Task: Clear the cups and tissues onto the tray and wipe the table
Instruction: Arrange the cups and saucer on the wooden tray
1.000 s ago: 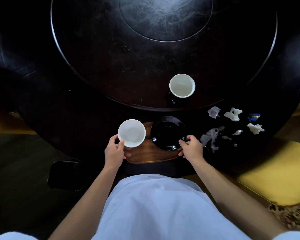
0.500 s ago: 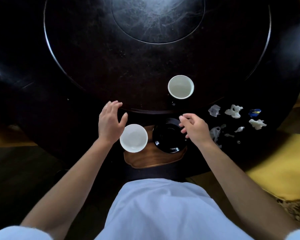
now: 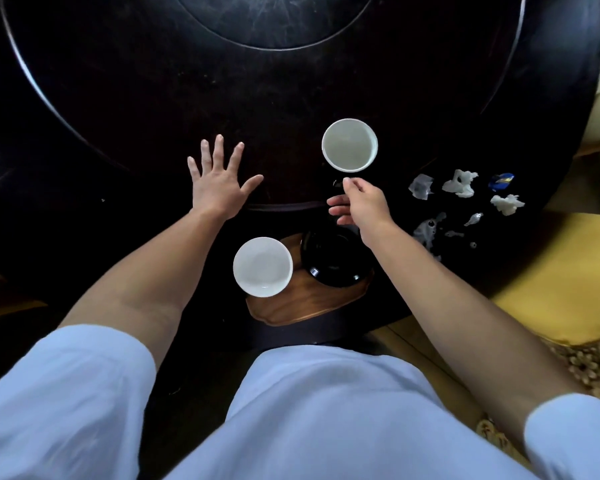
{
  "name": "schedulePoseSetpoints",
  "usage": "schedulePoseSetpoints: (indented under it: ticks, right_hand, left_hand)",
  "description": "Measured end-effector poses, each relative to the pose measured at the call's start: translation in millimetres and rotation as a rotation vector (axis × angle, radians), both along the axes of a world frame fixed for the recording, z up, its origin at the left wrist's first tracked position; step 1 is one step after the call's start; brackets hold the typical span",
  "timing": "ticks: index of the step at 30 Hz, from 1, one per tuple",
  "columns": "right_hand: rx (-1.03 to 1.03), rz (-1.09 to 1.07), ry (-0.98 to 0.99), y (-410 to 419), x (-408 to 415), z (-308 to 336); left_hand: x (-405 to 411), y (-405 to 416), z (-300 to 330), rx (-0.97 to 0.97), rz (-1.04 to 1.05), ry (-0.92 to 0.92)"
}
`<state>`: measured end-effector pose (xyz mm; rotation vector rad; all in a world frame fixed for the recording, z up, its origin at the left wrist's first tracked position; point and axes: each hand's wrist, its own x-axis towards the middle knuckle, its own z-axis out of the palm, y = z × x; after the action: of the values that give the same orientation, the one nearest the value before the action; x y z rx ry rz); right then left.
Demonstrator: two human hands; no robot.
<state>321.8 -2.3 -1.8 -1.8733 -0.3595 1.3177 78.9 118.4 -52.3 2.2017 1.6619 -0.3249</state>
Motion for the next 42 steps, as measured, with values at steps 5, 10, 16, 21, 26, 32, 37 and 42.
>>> schedulePoseSetpoints:
  ticks: [5, 10, 16, 21, 26, 32, 37, 42]
  right_hand:
    - [0.024, -0.067, 0.121, -1, 7, 6]
    - [0.091, -0.078, 0.117, -8, 18, 16]
    - [0.130, -0.028, 0.150, -45, 18, 32]
    - [0.124, 0.020, 0.204, -87, 13, 41]
    - [0.063, 0.086, 0.162, -122, 4, 34]
    - [-0.008, 0.108, 0.123, -147, -5, 17]
    - [-0.012, 0.126, 0.144, -151, -7, 9]
    - [-0.002, 0.159, 0.150, -148, -6, 1]
  left_hand:
    - [-1, 1, -4, -0.004, 0.004, -0.006]
    - [-1, 2, -4, -0.018, 0.004, -0.009]
    - [0, 4, -4, -0.030, 0.008, -0.009]
    - [0, 3, -5, -0.027, 0.010, -0.025]
    - [-1, 2, -7, -0.008, 0.020, -0.050]
    - [-1, 2, -8, -0.001, 0.030, -0.063]
    - [0, 2, -8, -0.004, 0.032, -0.059]
    - [1, 1, -6, -0.008, 0.038, -0.070]
